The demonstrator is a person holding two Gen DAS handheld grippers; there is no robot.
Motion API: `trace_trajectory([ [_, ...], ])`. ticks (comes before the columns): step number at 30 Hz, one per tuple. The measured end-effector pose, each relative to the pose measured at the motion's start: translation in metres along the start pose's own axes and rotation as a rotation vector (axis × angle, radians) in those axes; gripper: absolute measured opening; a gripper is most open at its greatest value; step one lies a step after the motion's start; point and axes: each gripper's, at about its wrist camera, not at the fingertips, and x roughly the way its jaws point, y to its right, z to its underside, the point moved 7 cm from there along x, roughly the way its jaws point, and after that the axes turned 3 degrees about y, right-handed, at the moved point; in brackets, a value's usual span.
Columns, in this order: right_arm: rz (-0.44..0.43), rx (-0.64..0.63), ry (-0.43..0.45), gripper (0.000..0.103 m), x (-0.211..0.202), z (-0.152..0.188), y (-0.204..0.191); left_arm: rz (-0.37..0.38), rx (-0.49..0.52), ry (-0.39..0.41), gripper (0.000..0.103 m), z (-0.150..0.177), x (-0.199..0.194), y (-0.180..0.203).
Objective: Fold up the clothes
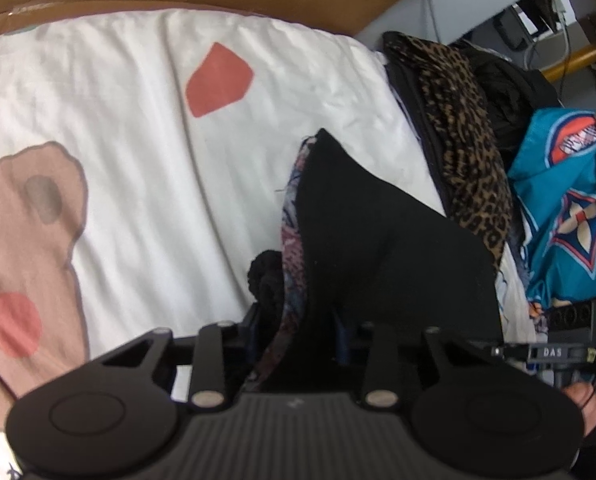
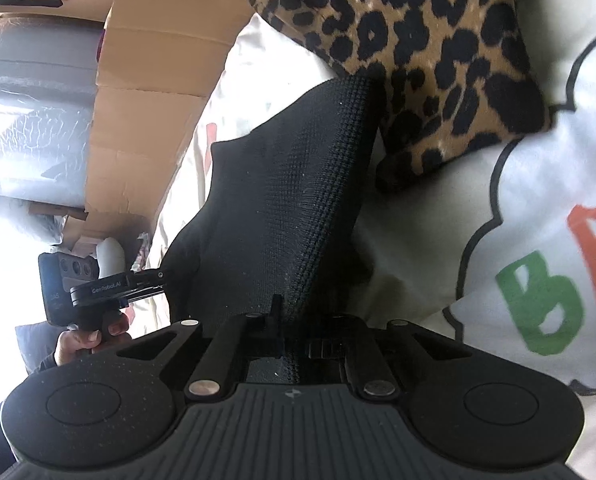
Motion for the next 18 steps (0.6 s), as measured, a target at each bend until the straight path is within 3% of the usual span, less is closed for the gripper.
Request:
trace_trajectory([
  [8, 0.015, 0.019, -0.013, 0.010, 0.000, -0.003, 0.008, -0.024, 0.034, 0.018, 0.062, -0.001, 0.009, -0.003],
  [11, 0.008, 0.012, -0.010, 0.018, 0.004, -0.003, 0.008, 0.003, 0.001, 0.020, 0.065, -0.001, 0.016, -0.006],
  [12, 0.002, 0.016, -0.006, 0.025, 0.005, -0.003, 0.008, 0.012, -0.007, 0.020, 0.067, -0.001, 0.019, -0.006],
  [18, -0.005, 0.032, 0.017, 0.026, 0.013, -0.009, 0.011, 0.072, -0.019, 0.008, 0.069, -0.003, 0.030, 0.000],
])
